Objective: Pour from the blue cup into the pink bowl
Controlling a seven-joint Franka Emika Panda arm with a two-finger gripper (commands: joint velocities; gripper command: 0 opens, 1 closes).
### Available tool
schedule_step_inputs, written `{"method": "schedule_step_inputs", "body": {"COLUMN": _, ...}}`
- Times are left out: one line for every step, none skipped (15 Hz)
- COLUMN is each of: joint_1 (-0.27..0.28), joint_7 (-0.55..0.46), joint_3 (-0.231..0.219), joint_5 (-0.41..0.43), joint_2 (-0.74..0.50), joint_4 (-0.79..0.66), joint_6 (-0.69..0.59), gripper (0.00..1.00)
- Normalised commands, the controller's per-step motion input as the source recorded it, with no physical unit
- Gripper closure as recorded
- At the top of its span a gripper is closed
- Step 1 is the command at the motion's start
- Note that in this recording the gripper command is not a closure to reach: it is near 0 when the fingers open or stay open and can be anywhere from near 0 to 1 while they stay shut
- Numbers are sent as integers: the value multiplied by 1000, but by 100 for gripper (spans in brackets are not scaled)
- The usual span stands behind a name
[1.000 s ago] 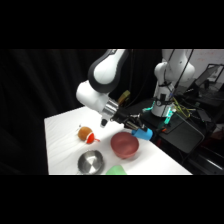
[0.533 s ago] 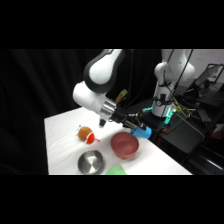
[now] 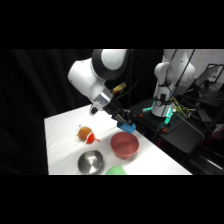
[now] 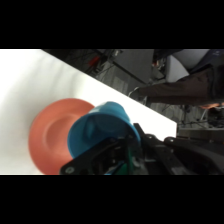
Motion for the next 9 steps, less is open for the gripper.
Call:
{"method": "schedule_step_inputs", "body": {"joint_1": 17, "joint_7": 189, "joint_3": -136, "joint_5": -314, "joint_2": -447, "joint_4": -352, "joint_6": 500, "gripper": 18}}
{"method": "schedule_step_inputs", "body": {"joint_1": -15, "joint_7": 181, "joint_3": -149, "joint_5": -297, "joint_2": -436, "joint_4": -356, "joint_6": 513, "gripper": 18}}
{"method": "schedule_step_inputs", "body": {"joint_1": -31, "joint_7": 190, "joint_3": -150, "joint_5": -278, "joint_2": -415, "joint_4": -358, "joint_6": 536, "gripper": 18}}
{"method": "schedule_step_inputs", "body": {"joint_1": -66, "joint_7": 181, "joint_3": -164, "joint_5": -251, "joint_2": -383, "joint_4": -339, "joint_6": 542, "gripper": 18}}
{"method": "schedule_step_inputs", "body": {"joint_1": -86, "joint_7": 188, "joint_3": -164, "joint_5": -214, "joint_2": -354, "joint_4": -328, "joint_6": 556, "gripper": 18}}
{"method": "schedule_step_inputs", "body": {"joint_1": -128, "joint_7": 151, "joint_3": -179, "joint_5": -176, "joint_2": -302, "joint_4": -289, "joint_6": 560, "gripper": 18}}
{"method": "schedule_step_inputs", "body": {"joint_1": -146, "joint_7": 148, "joint_3": -180, "joint_5": -155, "joint_2": -256, "joint_4": -258, "joint_6": 565, "gripper": 18}}
{"method": "schedule_step_inputs", "body": {"joint_1": -181, "joint_7": 138, "joint_3": -198, "joint_5": -136, "joint_2": -191, "joint_4": -201, "joint_6": 539, "gripper": 18}}
{"method": "schedule_step_inputs", "body": {"joint_1": -184, "joint_7": 159, "joint_3": -193, "joint_5": -113, "joint_2": -146, "joint_4": -170, "joint_6": 534, "gripper": 18}}
